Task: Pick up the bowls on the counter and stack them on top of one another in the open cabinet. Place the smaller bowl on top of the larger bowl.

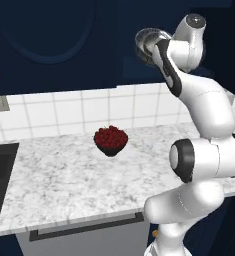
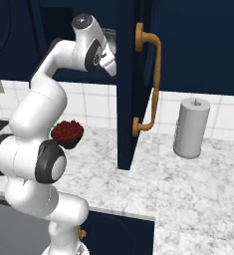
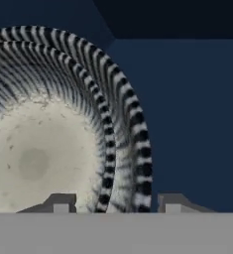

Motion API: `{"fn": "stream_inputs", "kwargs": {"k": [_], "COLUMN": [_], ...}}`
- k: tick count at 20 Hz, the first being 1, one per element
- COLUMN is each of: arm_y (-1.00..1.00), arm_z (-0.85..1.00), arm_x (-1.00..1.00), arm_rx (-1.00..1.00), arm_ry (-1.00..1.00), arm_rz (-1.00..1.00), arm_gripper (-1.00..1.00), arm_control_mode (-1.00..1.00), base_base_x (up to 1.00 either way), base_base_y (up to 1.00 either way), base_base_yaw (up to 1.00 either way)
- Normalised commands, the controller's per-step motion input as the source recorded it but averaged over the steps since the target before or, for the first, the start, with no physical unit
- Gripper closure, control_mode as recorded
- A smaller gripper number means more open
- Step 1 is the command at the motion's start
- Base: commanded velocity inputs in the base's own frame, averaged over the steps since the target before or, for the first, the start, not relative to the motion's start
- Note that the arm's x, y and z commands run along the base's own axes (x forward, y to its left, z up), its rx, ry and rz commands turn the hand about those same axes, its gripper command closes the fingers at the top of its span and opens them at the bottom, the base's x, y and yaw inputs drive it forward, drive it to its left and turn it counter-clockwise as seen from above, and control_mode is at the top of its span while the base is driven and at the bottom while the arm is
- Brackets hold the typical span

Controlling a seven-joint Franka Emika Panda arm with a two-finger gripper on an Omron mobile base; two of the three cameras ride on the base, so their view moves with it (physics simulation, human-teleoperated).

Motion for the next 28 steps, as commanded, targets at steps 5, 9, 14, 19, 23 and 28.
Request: {"fn": "stream_inputs", "kwargs": {"k": [5, 9, 14, 19, 23, 28], "arm_y": [-0.01, 0.00, 0.00, 0.31, 0.86, 0.69], "arm_z": [-0.05, 0.06, -0.28, -1.00, -1.00, -0.43], "arm_x": [-0.79, -1.00, -1.00, -1.00, -1.00, -0.64], "arm_rx": [0.00, 0.00, 0.00, -0.11, -0.17, -0.59], "arm_ry": [-0.34, -0.54, -0.38, 0.12, 0.08, -0.02], "arm_rz": [0.00, -0.02, -0.02, -0.01, 0.00, 0.21], "arm_gripper": [-1.00, -1.00, -1.00, -1.00, -1.00, -1.00], "arm_control_mode": [-1.00, -1.00, -1.00, -1.00, -1.00, -1.00], "base_base_x": [0.00, 0.00, 0.00, 0.00, 0.00, 0.00], "base_base_y": [0.00, 0.00, 0.00, 0.00, 0.00, 0.00], "base_base_yaw": [0.00, 0.00, 0.00, 0.00, 0.00, 0.00]}}
